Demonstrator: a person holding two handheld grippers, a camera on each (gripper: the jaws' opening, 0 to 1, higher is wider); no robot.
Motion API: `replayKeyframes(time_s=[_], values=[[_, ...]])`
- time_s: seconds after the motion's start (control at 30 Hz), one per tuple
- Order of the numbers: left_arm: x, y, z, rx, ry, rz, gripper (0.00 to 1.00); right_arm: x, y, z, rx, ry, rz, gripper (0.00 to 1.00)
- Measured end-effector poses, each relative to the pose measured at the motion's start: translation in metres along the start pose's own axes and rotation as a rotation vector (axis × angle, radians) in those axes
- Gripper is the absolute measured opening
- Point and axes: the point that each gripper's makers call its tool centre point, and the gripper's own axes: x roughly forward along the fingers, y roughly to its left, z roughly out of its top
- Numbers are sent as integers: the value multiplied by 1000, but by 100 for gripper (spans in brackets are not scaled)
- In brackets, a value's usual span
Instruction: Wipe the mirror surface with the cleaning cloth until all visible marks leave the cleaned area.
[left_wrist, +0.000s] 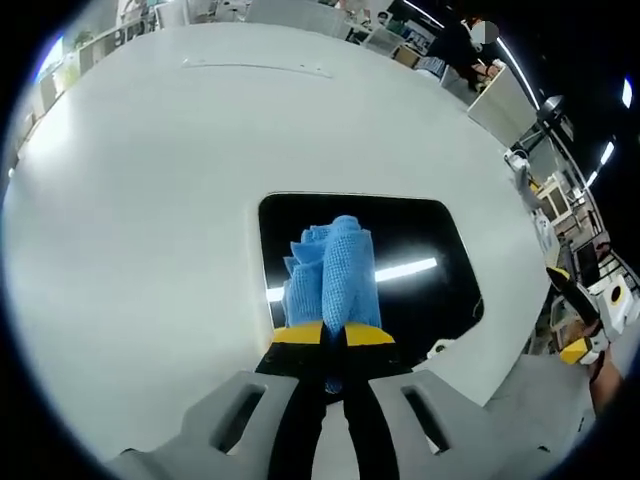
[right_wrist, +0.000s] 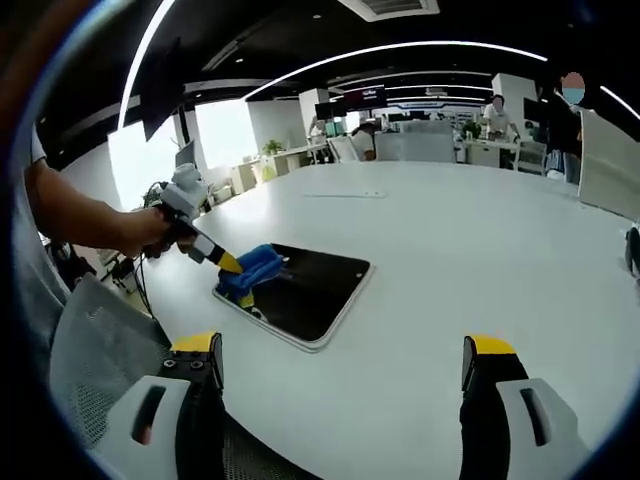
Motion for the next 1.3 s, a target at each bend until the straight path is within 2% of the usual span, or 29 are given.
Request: replayKeyframes(time_s=[0.7, 1.3], values=[[19, 6, 36, -9, -16, -13, 2, 0, -4, -1, 20, 2, -15, 99], [34, 17, 70, 16, -21, 7, 2, -1, -9, 0, 37, -8, -32, 99]])
